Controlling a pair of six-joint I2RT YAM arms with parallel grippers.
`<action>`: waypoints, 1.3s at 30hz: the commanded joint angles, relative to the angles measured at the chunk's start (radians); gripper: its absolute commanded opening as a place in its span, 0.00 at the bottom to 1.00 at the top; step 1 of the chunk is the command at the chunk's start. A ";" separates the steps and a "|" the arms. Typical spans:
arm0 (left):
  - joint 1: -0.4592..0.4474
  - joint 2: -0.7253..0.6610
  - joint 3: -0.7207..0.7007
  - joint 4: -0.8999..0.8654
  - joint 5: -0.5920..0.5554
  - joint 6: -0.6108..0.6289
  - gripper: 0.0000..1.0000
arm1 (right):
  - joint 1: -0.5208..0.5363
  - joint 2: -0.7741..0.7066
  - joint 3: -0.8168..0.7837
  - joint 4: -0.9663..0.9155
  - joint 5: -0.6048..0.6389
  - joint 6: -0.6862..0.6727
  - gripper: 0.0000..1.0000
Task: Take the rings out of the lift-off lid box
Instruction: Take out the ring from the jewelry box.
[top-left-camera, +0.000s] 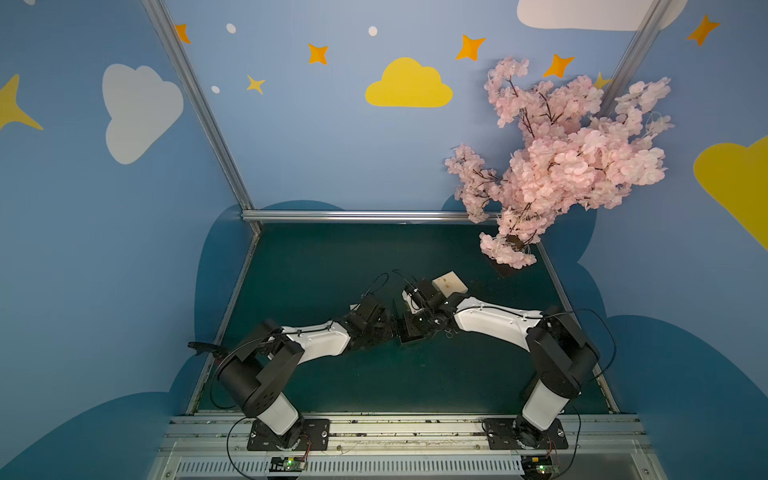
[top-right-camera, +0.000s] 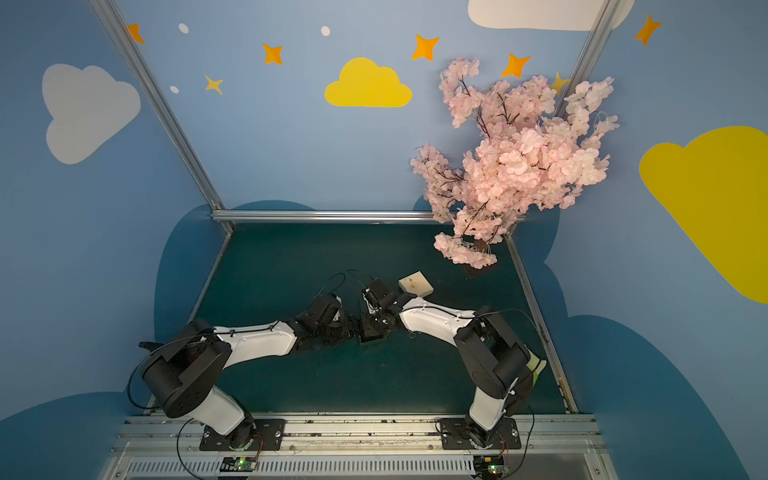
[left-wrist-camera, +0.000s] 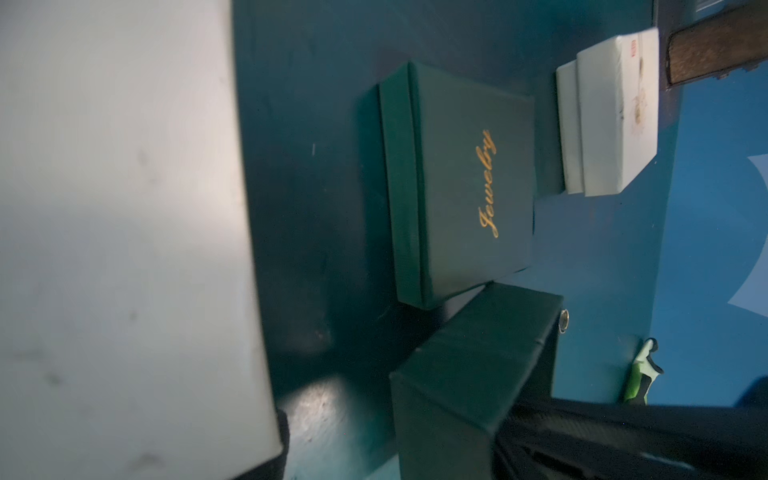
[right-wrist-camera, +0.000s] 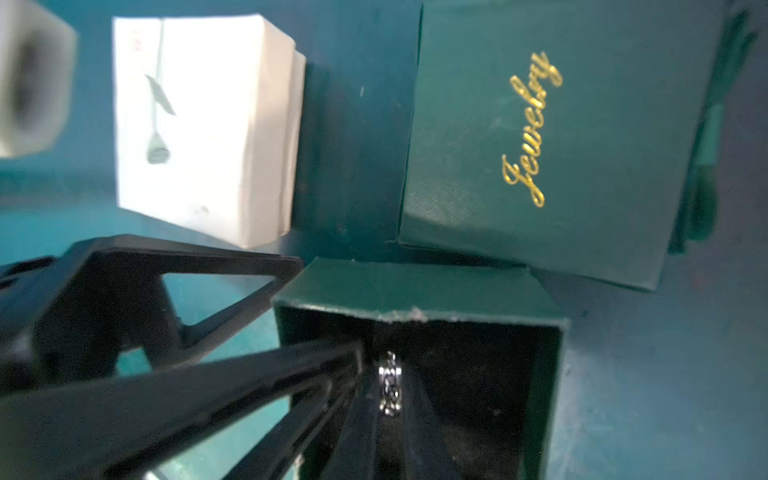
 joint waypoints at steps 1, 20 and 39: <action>-0.006 0.040 0.010 -0.067 0.005 0.009 0.70 | -0.013 -0.039 -0.014 0.032 -0.022 0.019 0.06; -0.021 0.068 0.026 -0.150 -0.011 0.026 0.69 | -0.052 -0.089 -0.075 0.098 -0.052 0.078 0.04; -0.031 0.080 -0.003 -0.127 0.000 0.016 0.68 | -0.064 -0.157 -0.138 0.171 -0.018 0.137 0.04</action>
